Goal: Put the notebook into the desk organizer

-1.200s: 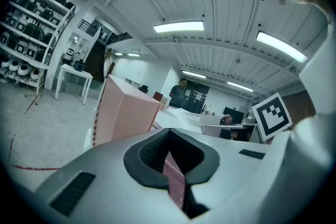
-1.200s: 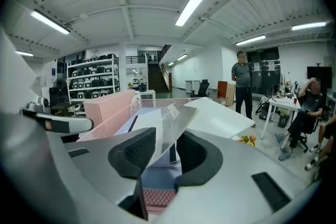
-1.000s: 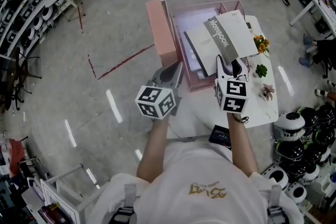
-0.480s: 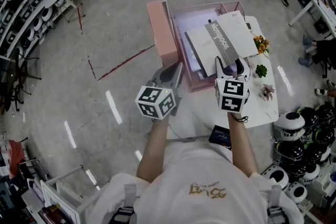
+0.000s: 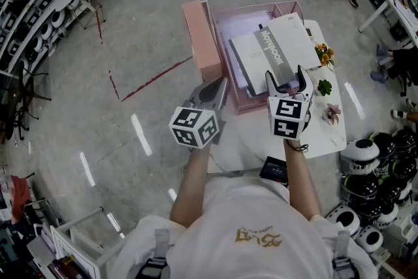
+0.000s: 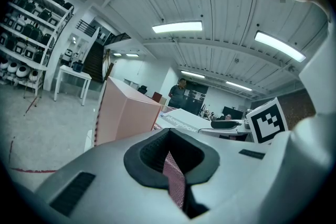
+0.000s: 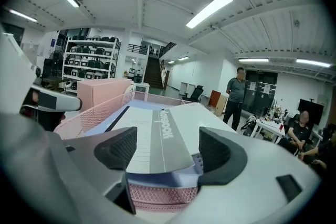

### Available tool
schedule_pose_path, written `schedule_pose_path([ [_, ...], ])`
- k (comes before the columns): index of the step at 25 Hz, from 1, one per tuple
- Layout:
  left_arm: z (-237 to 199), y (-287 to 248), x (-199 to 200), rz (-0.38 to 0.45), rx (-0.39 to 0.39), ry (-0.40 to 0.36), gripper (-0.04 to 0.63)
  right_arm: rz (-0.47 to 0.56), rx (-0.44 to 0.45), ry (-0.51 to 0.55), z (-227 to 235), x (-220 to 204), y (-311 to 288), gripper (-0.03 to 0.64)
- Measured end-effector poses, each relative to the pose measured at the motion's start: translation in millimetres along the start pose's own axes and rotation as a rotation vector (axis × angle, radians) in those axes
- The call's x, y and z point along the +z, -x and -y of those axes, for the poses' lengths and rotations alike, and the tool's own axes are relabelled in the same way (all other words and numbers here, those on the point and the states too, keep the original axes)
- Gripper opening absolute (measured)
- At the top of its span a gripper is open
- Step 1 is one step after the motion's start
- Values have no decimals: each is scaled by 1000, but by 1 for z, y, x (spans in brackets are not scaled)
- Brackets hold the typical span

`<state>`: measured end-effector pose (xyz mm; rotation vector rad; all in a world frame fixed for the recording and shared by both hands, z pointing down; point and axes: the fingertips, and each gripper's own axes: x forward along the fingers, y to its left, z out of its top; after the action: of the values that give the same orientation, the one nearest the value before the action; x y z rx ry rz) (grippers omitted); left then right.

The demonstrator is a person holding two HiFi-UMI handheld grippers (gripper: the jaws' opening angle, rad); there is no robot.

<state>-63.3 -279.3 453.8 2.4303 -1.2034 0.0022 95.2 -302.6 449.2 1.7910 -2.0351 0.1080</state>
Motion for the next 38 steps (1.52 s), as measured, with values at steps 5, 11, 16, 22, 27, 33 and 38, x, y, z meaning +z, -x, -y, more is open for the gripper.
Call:
schedule_pose_path([
  [5, 5, 3, 4, 6, -10, -8, 17, 36, 27, -83, -2, 8, 12, 364],
  [11, 17, 9, 7, 16, -35, -25, 17, 72, 58, -203, -7, 1, 37, 233],
  [16, 28, 20, 4, 26, -60, -16, 17, 42, 210, -434, -24, -12, 57, 130],
  [22, 45, 31, -7, 30, -99, 11, 17, 87, 305, -544, -35, -13, 90, 20],
  [27, 58, 45, -18, 27, -115, 4, 17, 158, 454, -675, -53, -11, 118, 14],
  [33, 58, 64, -28, 25, -96, 1, 17, 179, 380, -609, -53, -21, 136, 14],
  [38, 66, 71, -30, 23, -103, -18, 17, 193, 353, -638, -49, -27, 145, 12],
])
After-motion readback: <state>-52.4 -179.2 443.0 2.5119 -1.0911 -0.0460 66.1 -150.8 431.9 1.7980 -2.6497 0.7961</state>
